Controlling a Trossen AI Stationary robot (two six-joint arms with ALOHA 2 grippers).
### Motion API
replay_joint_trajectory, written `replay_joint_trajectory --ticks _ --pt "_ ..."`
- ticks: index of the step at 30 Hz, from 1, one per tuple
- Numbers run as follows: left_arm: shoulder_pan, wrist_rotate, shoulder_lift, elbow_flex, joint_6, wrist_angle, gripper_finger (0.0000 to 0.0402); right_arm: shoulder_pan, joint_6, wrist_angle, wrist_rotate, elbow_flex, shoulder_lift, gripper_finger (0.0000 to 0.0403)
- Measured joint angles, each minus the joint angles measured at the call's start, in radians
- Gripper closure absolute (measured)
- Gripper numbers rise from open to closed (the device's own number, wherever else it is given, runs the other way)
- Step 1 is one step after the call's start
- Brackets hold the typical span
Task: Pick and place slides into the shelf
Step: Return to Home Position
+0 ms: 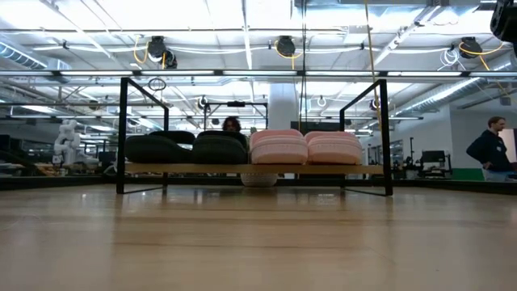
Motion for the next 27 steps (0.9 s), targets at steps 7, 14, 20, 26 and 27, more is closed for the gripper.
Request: replay_joint_trajectory --ticks 7,14,20,26,27 --pt "0.114 0.05 0.002 -0.09 0.06 0.175 0.0256 -0.024 -0.087 0.178 -0.002 -0.124 -0.056 0.0259" --pt "0.26 0.129 0.0 -0.149 0.23 0.311 0.0256 -0.139 -0.113 0.26 -0.014 -0.229 -0.092 0.0259" --pt "0.343 0.127 -0.068 -0.205 0.364 0.376 0.0256 -0.264 -0.193 0.264 -0.167 -0.239 -0.161 0.0259" --pt "0.432 0.157 -0.192 -0.371 0.548 0.631 0.0256 -0.338 -0.288 0.222 -0.245 -0.239 -0.253 0.0259" --pt "0.454 0.195 -0.215 -0.412 0.623 0.725 0.0256 -0.345 -0.294 0.208 -0.244 -0.239 -0.27 0.0259"
